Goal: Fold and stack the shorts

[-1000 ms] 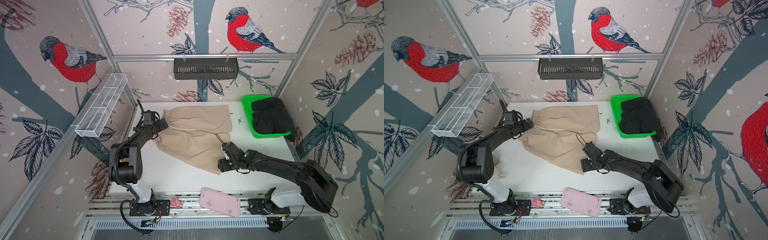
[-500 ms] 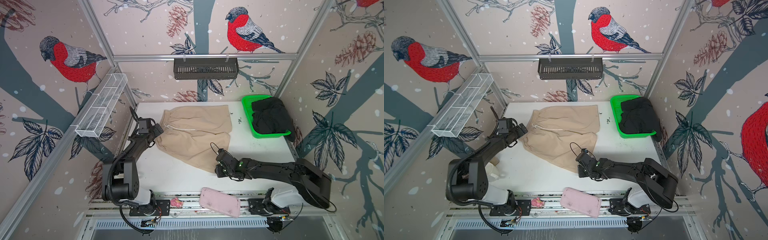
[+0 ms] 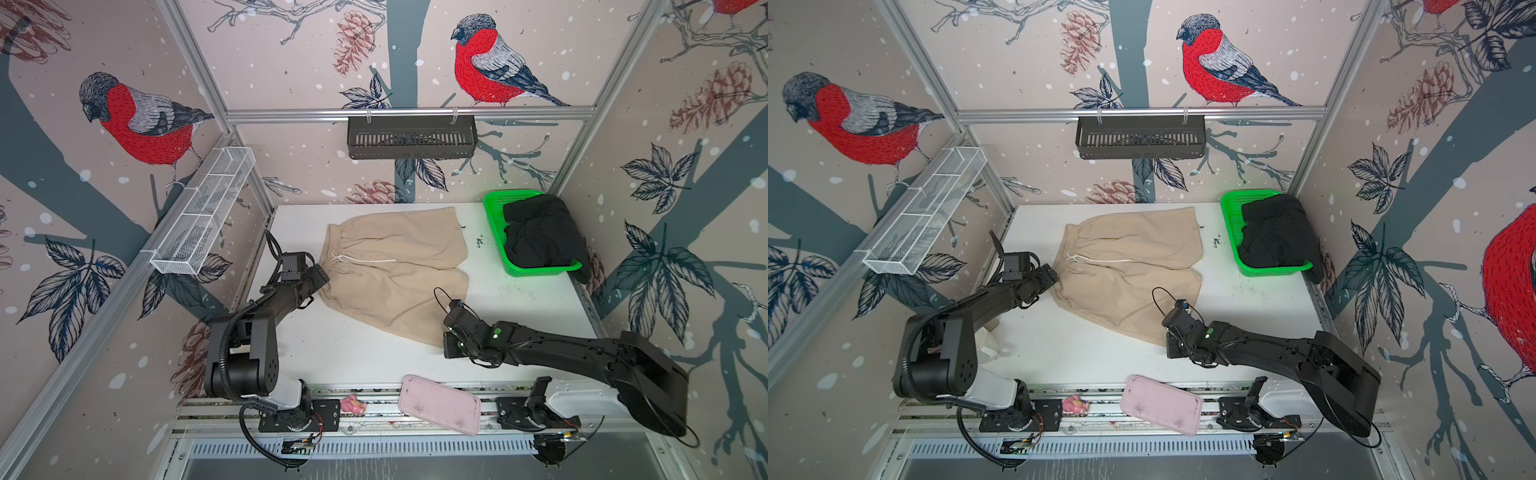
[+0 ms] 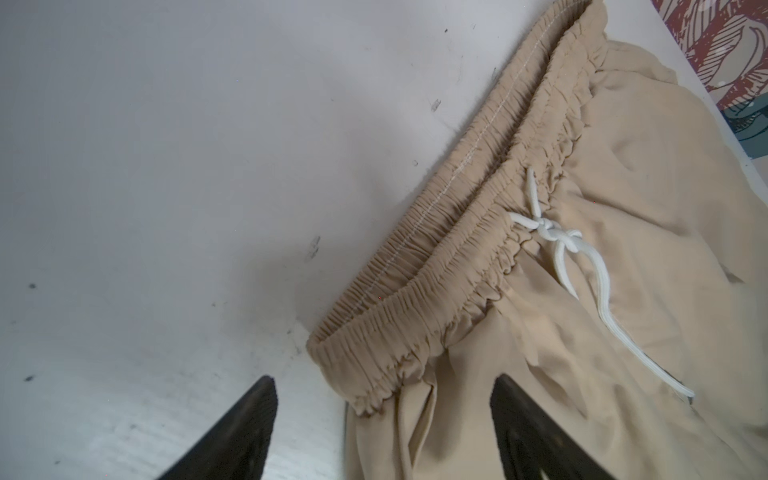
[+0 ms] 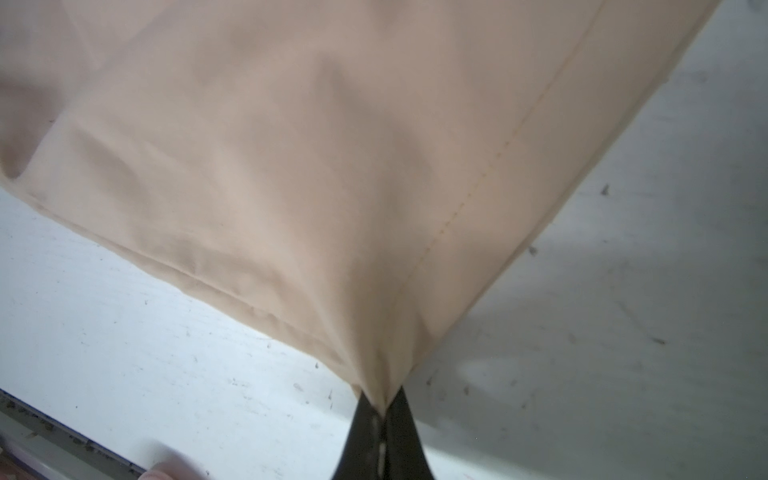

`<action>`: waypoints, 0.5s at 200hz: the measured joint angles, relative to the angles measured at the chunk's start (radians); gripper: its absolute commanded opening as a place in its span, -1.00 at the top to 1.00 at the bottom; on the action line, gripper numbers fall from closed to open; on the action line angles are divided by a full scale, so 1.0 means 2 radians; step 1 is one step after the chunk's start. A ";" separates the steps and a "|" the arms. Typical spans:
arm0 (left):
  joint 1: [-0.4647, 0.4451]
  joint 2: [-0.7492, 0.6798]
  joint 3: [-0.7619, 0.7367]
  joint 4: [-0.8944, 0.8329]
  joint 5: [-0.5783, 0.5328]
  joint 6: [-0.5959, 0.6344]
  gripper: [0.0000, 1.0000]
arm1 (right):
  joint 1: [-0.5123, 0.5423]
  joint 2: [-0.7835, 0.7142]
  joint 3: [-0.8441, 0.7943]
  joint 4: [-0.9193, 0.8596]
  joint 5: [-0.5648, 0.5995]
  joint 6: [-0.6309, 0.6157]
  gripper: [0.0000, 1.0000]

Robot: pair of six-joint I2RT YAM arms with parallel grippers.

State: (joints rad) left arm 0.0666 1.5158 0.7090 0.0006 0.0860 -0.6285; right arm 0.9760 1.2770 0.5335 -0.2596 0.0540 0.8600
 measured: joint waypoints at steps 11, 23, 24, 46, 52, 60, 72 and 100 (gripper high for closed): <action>0.000 0.007 -0.007 0.009 0.014 -0.004 -0.48 | 0.000 0.002 0.000 0.002 0.001 0.000 0.94; 0.000 0.014 -0.010 0.013 0.023 -0.008 -0.41 | 0.001 0.002 0.000 0.003 0.003 0.002 0.94; 0.000 0.015 -0.010 0.013 0.023 -0.009 -0.40 | 0.001 0.002 0.000 0.003 0.003 0.002 0.94; 0.000 0.021 -0.010 0.026 0.022 -0.009 -0.03 | 0.002 -0.005 -0.002 0.003 0.008 0.002 0.94; 0.000 0.021 -0.010 0.030 0.022 -0.009 0.22 | 0.002 -0.008 -0.002 0.003 0.011 0.003 0.94; 0.000 0.022 -0.010 0.032 0.019 -0.008 0.60 | 0.003 -0.017 -0.002 0.001 0.014 0.003 0.94; 0.000 0.024 -0.005 0.031 0.007 0.004 1.00 | 0.003 -0.030 -0.002 -0.001 0.019 0.003 0.94; 0.000 0.028 0.015 0.027 -0.010 0.022 1.00 | 0.004 -0.051 0.000 -0.011 0.035 -0.001 0.95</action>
State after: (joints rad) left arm 0.0666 1.5715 0.7399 0.0547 0.0666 -0.5846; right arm 0.9840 1.1740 0.5327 -0.2825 0.1249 0.8589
